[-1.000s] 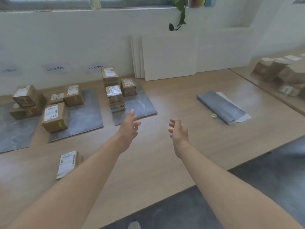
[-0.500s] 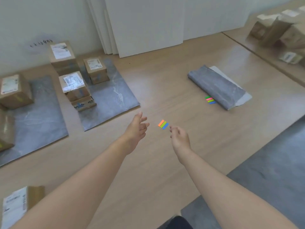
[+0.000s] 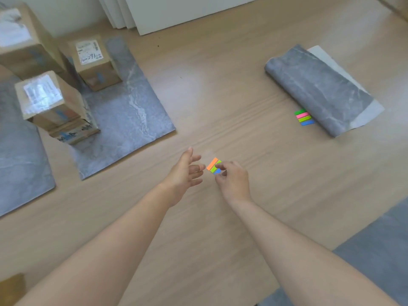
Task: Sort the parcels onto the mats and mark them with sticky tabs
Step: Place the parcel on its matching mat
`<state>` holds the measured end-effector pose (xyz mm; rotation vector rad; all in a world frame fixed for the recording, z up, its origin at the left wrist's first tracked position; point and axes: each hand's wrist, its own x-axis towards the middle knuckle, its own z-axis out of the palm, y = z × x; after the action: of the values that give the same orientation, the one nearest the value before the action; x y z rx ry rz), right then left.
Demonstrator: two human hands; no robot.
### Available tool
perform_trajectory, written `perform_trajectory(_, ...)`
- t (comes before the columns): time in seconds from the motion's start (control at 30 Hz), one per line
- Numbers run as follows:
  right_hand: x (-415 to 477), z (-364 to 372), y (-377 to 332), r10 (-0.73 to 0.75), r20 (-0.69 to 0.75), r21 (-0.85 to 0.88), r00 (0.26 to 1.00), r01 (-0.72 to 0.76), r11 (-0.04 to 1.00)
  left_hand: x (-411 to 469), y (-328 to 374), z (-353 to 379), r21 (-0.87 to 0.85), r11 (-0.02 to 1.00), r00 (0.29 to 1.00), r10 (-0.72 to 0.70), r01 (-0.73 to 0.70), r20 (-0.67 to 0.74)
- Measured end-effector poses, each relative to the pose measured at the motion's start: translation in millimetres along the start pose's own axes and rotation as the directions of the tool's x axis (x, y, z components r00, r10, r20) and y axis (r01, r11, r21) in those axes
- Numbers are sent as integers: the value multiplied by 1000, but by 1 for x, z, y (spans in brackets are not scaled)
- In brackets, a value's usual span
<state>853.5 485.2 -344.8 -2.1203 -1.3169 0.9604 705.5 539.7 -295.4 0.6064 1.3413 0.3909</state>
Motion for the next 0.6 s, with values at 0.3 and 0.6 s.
perform_trajectory(0.3,47,10,12,55,92,-92,994,-46,995,27,6,-13,-24,999,999,-45,45,-7)
perform_trajectory(0.6,57,7,4,186,128,-109,974,-172,979,30,5,-16,-26,997,997,-78,78,9)
